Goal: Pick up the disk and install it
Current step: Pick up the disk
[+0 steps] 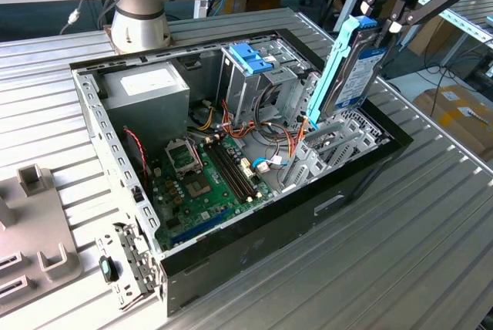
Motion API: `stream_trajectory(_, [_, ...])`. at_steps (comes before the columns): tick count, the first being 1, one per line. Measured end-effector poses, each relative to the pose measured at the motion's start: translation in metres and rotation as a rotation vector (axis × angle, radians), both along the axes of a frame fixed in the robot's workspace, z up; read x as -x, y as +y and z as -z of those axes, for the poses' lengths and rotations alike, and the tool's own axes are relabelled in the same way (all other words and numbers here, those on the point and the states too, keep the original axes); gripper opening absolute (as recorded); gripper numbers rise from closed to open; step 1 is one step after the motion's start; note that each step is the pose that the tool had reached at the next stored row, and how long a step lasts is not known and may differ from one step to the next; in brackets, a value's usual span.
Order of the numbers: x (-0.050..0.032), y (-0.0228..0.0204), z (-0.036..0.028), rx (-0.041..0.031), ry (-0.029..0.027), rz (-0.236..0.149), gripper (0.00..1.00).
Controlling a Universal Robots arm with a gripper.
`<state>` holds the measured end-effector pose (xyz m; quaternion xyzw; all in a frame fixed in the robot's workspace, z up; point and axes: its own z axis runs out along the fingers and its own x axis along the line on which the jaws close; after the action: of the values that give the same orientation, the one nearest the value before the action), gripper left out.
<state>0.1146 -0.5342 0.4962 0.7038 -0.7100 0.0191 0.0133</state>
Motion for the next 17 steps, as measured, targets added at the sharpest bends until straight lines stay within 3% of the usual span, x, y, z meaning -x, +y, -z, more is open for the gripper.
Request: stream_trajectory(17, [0.0, -0.0028, 0.0018, -0.0001, 0.0001, 0.0, 0.35])
